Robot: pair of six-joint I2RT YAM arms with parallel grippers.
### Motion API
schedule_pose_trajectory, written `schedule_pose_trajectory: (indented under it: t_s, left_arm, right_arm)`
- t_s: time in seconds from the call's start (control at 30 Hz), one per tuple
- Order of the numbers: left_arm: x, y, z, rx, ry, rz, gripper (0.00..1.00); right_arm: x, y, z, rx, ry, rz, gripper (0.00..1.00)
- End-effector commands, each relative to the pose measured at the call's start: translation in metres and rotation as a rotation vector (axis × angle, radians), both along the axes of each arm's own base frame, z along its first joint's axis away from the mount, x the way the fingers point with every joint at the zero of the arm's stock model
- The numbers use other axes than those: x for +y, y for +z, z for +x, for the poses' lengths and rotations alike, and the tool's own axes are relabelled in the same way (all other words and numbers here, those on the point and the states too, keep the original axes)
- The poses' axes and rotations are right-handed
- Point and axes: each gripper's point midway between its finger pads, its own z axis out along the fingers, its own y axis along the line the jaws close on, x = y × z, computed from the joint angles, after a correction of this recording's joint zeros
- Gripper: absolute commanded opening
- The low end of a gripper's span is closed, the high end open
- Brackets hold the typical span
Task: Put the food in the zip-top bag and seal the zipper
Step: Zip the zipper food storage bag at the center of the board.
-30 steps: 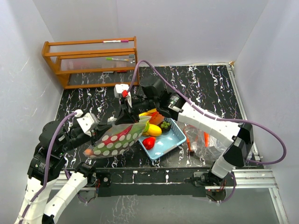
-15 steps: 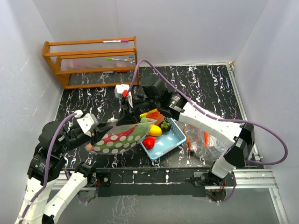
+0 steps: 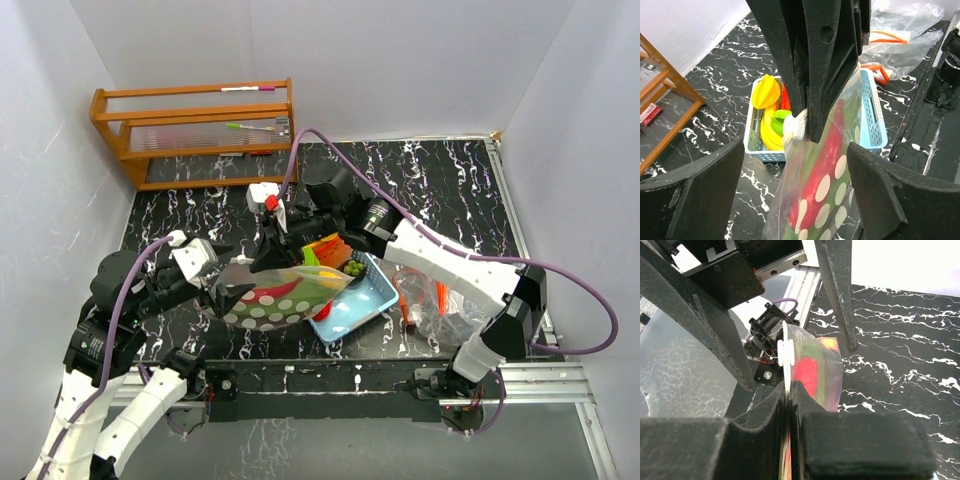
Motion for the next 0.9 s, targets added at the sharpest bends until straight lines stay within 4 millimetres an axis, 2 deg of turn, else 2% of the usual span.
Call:
schedule_pose_trajectory:
  t_s: [0.0, 0.03, 0.07, 0.3, 0.57, 0.8, 0.87]
  left_arm:
    - [-0.004, 0.010, -0.001, -0.036, -0.031, -0.012, 0.86]
    - [-0.004, 0.010, 0.000, -0.039, -0.025, -0.012, 0.95]
    - [-0.003, 0.011, 0.001, -0.043, -0.021, -0.016, 0.97]
    - [-0.006, 0.017, -0.003, -0.086, -0.045, -0.033, 0.97]
    - [-0.015, 0.028, -0.010, -0.110, -0.117, -0.067, 0.84]
    - [-0.020, 0.028, -0.008, -0.104, -0.148, -0.071, 0.57]
    - [-0.021, 0.030, -0.007, -0.105, -0.150, -0.076, 0.55]
  right_arm:
    - [-0.013, 0.045, -0.012, -0.083, 0.043, 0.115, 0.08]
    - [-0.014, 0.044, -0.013, -0.085, 0.047, 0.113, 0.08]
    - [-0.014, 0.043, -0.014, -0.088, 0.049, 0.110, 0.08]
    - [-0.022, 0.041, -0.018, -0.108, 0.059, 0.094, 0.08]
    - [-0.027, 0.045, -0.022, -0.122, 0.066, 0.101, 0.08]
    - [-0.028, 0.042, -0.023, -0.119, 0.073, 0.095, 0.08]
    - [-0.028, 0.041, -0.024, -0.119, 0.077, 0.095, 0.08]
